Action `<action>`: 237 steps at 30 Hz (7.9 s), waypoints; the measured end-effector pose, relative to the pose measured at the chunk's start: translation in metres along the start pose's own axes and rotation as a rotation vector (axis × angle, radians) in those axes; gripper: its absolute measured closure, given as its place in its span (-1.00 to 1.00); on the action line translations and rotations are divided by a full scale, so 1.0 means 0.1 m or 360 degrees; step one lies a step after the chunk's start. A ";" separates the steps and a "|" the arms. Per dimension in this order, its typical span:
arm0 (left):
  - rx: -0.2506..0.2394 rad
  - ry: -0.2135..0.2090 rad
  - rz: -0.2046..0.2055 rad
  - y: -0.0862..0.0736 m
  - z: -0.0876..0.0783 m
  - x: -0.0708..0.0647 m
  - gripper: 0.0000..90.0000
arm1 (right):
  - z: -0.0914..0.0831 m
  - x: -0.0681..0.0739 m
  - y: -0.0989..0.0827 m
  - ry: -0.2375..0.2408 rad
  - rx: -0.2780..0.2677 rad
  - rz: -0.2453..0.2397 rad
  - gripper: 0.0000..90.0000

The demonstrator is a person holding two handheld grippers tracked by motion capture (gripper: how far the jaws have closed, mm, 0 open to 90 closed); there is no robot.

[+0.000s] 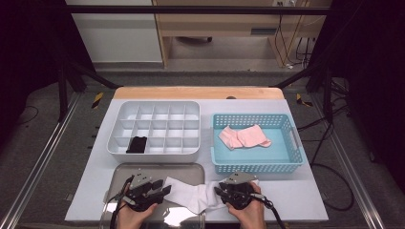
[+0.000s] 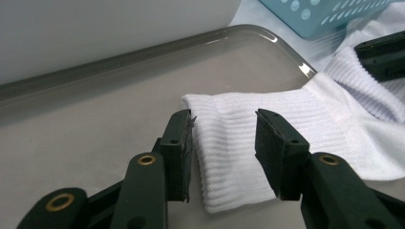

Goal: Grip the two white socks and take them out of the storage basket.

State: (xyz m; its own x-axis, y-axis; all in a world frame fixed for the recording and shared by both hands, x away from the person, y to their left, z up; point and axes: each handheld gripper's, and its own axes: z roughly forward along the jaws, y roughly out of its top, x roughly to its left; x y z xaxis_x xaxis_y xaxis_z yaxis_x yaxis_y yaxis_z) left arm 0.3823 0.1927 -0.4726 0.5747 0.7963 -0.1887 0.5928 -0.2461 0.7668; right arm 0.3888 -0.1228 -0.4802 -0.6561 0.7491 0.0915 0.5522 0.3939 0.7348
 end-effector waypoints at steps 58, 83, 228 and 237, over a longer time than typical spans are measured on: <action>0.0042 -0.0233 0.0108 0.20 0.26 -0.56 0.10 | 0.10 0.14 0.23 0.0227 -0.0170 0.0175 1.00; 0.0012 -0.0179 0.0237 0.16 0.03 -0.46 0.89 | -0.19 -0.38 0.09 -0.0127 -0.0096 0.0196 0.39; -0.0140 0.0075 0.0013 0.40 -0.11 0.23 0.19 | -0.19 0.13 -0.08 0.0430 -0.0014 0.0083 1.00; 0.0022 0.0127 0.0051 0.32 0.19 0.28 0.32 | -0.18 -0.07 0.09 0.0230 -0.0073 0.0068 1.00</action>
State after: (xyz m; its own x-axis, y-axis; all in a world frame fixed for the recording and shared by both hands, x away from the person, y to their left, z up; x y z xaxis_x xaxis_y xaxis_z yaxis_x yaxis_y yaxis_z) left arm 0.4280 0.1968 -0.4646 0.5471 0.8292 -0.1146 0.5831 -0.2793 0.7629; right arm 0.3888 -0.1337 -0.4626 -0.7015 0.6788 0.2170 0.5595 0.3359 0.7577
